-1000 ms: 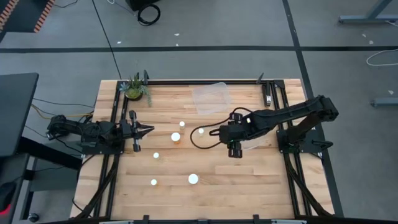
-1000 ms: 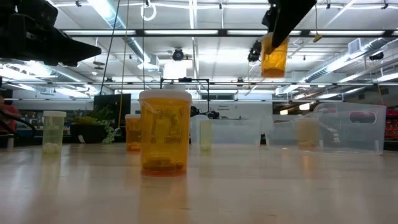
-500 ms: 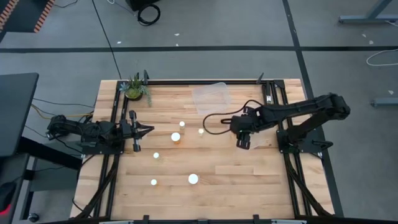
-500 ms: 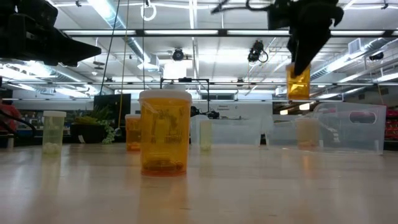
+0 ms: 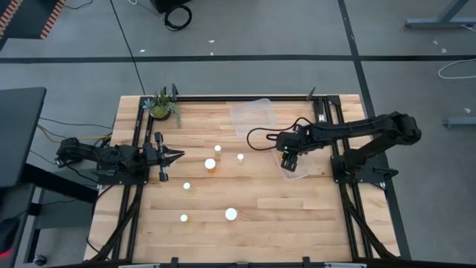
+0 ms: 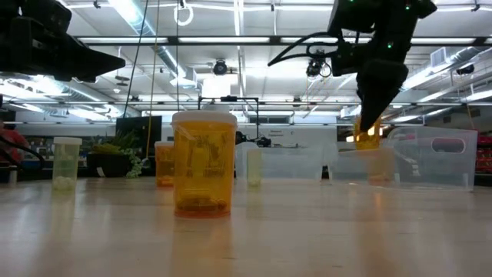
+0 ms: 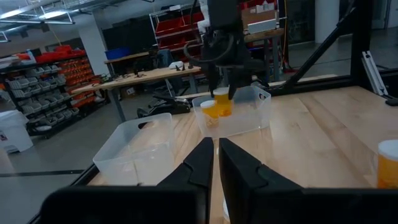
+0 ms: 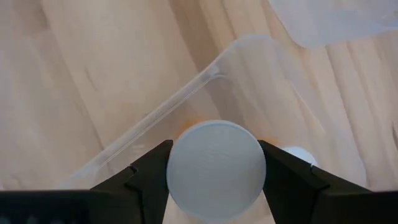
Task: Pick and place medicine bottles into bin by pill shape (circle, oval)
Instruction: Put the middle right big orange pill bottle into the bottom transparent bin
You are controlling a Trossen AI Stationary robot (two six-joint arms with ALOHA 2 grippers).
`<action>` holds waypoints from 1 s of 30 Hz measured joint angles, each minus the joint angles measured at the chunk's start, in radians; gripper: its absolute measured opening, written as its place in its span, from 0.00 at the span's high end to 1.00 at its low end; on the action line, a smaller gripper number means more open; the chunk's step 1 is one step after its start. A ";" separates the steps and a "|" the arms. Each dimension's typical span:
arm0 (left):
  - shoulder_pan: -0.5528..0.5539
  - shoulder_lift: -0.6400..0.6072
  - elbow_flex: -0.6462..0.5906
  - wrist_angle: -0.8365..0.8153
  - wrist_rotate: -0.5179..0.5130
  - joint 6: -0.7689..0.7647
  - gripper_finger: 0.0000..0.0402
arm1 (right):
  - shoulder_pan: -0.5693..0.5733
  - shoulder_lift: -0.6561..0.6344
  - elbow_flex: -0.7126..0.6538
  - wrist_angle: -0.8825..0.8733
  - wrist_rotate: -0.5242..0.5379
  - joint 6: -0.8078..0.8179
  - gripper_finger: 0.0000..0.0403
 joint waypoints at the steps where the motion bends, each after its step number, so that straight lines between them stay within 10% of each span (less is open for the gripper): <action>1: 0.000 0.000 0.000 0.000 0.000 0.000 0.92 | -0.010 0.001 -0.004 0.012 0.000 -0.007 0.45; 30: 0.000 0.000 0.000 0.000 0.000 0.000 0.91 | -0.112 0.007 -0.125 0.256 -0.047 0.004 0.44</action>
